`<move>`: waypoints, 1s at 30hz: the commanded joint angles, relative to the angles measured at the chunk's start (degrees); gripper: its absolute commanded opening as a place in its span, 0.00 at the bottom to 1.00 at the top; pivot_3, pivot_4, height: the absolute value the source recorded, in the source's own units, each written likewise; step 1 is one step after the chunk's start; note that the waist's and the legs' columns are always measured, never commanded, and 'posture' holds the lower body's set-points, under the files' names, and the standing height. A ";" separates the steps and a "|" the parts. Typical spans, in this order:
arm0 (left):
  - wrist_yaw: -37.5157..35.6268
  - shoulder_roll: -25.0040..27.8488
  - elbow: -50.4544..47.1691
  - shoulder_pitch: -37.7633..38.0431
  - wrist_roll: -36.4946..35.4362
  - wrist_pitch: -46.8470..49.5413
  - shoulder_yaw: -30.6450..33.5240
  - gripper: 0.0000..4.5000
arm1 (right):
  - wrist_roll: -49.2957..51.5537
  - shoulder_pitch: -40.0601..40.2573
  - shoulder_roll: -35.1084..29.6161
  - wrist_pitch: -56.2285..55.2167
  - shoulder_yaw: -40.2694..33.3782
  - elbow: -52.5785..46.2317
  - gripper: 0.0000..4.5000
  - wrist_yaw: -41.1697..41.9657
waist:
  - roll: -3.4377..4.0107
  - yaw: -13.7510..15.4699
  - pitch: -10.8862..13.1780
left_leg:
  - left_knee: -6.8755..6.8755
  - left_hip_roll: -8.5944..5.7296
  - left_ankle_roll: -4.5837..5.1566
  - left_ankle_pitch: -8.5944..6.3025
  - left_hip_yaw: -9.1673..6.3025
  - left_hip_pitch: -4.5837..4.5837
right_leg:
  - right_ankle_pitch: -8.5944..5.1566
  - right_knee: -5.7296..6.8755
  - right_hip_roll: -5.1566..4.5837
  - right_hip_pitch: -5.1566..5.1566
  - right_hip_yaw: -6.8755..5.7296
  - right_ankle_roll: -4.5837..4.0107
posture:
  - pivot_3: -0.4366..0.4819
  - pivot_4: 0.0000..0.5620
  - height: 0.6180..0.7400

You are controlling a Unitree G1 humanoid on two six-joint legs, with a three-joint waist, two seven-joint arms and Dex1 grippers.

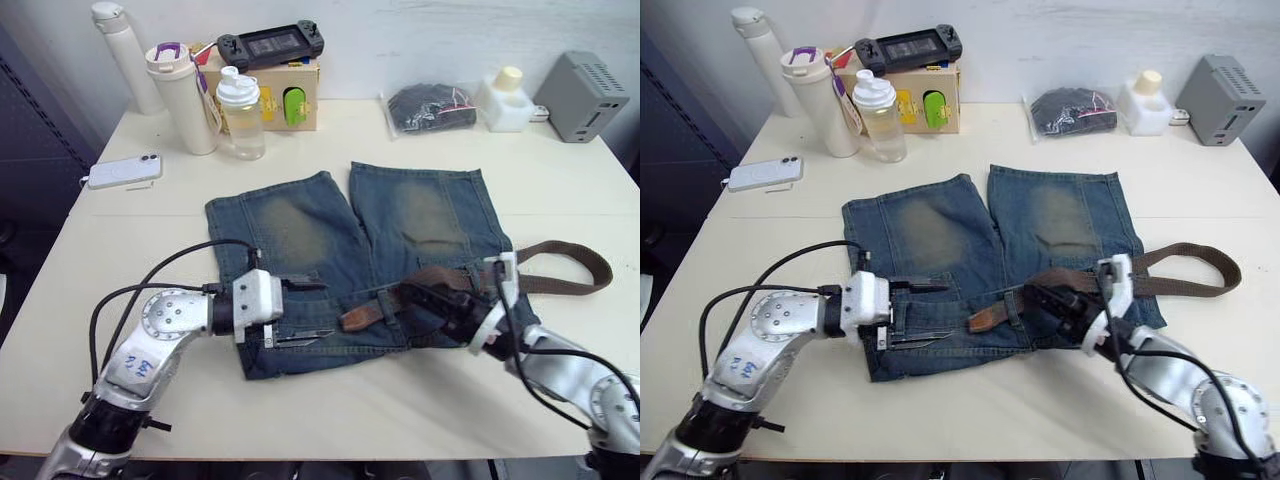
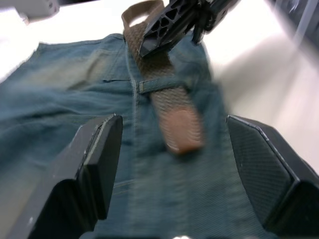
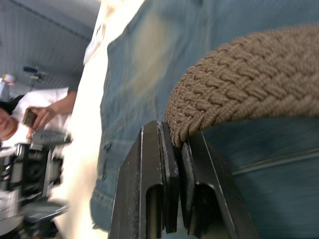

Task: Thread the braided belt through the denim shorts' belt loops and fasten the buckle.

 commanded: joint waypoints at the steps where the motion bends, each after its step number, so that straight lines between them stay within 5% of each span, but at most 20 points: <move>1: 2.01 -2.19 4.74 -2.96 7.38 -11.24 -1.77 0.82 | 0.35 0.92 1.00 -1.09 0.42 -0.63 0.00 -1.99 | -0.01 0.18 0.01 | 0.03 -0.02 0.00 0.00 -0.03 -0.03 | 0.00 -0.01 -0.01 0.00 -0.02 0.01 | 0.48 0.27 0.59; 7: 0.23 -2.05 11.69 -5.05 12.66 -22.42 -4.38 0.82 | 2.70 1.59 1.39 -2.29 -0.44 -0.15 0.00 -3.76 | -0.01 -0.08 0.00 | 0.02 0.00 0.01 0.00 -0.02 -0.03 | 0.03 0.00 -0.02 -0.02 -0.01 0.05 | 0.48 0.27 0.59; 15: -4.68 -0.31 12.29 -5.02 9.03 -25.24 -4.49 0.82 | 1.50 2.55 2.74 -2.98 1.21 0.55 0.00 -5.41 | -0.01 -0.13 0.00 | 0.04 0.01 0.01 0.00 -0.04 -0.03 | 0.03 -0.01 -0.07 -0.01 -0.01 0.05 | 0.48 0.27 0.59; 25: -0.28 -3.74 15.87 -8.37 14.22 -30.01 -5.42 0.82 | 1.24 2.00 3.35 -2.78 1.88 0.55 0.00 -5.14 | -0.01 -0.14 0.00 | 0.03 0.00 0.02 -0.01 -0.04 -0.03 | 0.03 0.06 -0.04 0.00 -0.02 0.05 | 0.48 0.27 0.59; 30: -1.10 -3.60 15.45 -7.26 12.87 -31.35 -5.78 0.42 | 1.12 2.01 3.15 -2.68 1.85 0.81 0.00 -5.15 | -0.01 -0.17 0.00 | 0.02 0.02 0.02 0.00 -0.05 -0.03 | 0.03 0.07 -0.02 0.00 -0.04 0.05 | 0.48 0.27 0.59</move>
